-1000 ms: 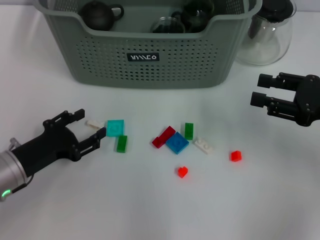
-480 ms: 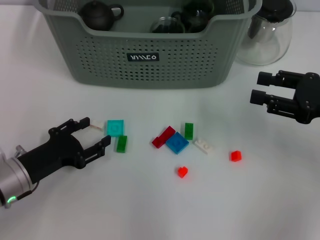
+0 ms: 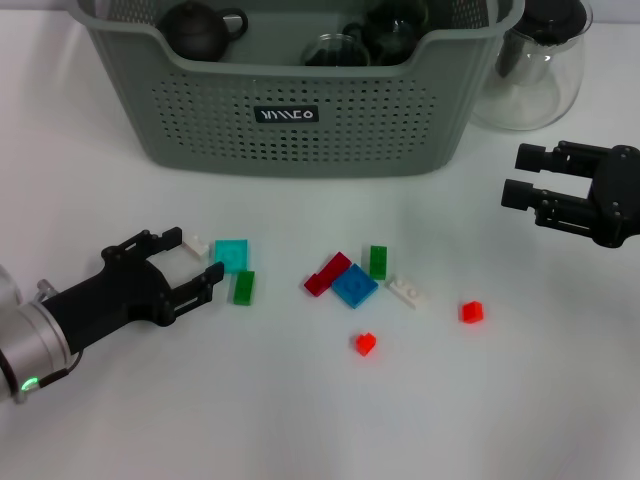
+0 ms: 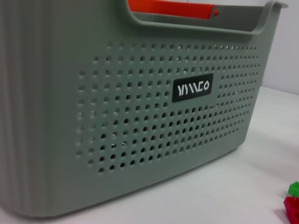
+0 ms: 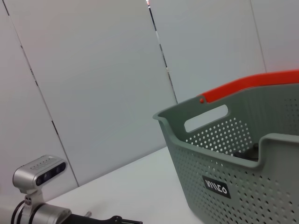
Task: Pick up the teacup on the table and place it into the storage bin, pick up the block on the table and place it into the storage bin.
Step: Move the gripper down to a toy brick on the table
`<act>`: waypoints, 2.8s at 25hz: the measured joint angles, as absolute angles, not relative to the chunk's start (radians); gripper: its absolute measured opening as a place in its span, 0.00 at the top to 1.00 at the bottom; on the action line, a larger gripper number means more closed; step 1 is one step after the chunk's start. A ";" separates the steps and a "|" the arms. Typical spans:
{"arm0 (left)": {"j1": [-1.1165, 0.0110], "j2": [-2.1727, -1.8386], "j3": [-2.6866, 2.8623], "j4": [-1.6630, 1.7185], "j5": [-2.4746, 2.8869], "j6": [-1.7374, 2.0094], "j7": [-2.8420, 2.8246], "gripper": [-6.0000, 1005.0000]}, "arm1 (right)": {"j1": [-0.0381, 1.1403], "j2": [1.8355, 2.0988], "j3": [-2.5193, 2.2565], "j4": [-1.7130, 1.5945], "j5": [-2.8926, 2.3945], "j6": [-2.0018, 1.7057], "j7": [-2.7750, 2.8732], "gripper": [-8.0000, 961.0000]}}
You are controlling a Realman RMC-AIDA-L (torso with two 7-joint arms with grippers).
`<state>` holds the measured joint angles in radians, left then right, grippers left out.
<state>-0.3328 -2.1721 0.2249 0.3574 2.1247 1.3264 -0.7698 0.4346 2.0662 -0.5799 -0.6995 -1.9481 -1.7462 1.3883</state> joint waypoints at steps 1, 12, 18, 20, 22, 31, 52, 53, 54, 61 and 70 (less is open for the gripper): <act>-0.337 -2.172 0.225 0.356 2.125 1.326 -0.769 0.25 | 0.435 2.066 -0.580 -0.700 -1.948 -1.745 1.388 0.36; -0.341 -2.171 0.215 0.378 2.118 1.316 -0.725 0.25 | 0.434 2.069 -0.576 -0.700 -1.972 -1.736 1.388 0.36; -0.338 -2.172 0.210 0.392 2.112 1.311 -0.680 0.25 | 0.432 2.071 -0.577 -0.700 -1.973 -1.735 1.388 0.36; -0.338 -2.173 0.187 0.383 2.102 1.310 -0.626 0.25 | 0.431 2.071 -0.576 -0.699 -1.973 -1.735 1.388 0.36; -0.337 -2.175 0.163 0.367 2.097 1.310 -0.575 0.25 | 0.429 2.071 -0.576 -0.700 -1.973 -1.735 1.388 0.36; -0.338 -2.175 0.150 0.327 2.098 1.306 -0.529 0.25 | 0.425 2.071 -0.574 -0.699 -1.973 -1.737 1.388 0.36; -0.345 -2.173 0.149 0.289 2.093 1.289 -0.500 0.27 | 0.423 2.068 -0.579 -0.700 -1.973 -1.740 1.388 0.36; -0.345 -2.172 0.149 0.292 2.092 1.288 -0.500 0.27 | 0.423 2.068 -0.579 -0.699 -1.973 -1.740 1.388 0.36; -0.345 -2.171 0.149 0.295 2.093 1.289 -0.500 0.27 | 0.423 2.068 -0.580 -0.700 -1.973 -1.739 1.388 0.36; -0.357 -2.169 0.159 0.307 2.099 1.282 -0.489 0.28 | 0.423 2.068 -0.580 -0.700 -1.973 -1.737 1.388 0.36; -0.384 -2.169 0.187 0.297 2.100 1.222 -0.484 0.29 | 0.423 2.069 -0.580 -0.700 -1.973 -1.736 1.388 0.36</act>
<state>-0.3844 -2.1694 0.1869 0.2973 2.1001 1.2219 -0.4835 0.4234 2.0692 -0.5799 -0.6995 -1.9726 -1.7364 1.3882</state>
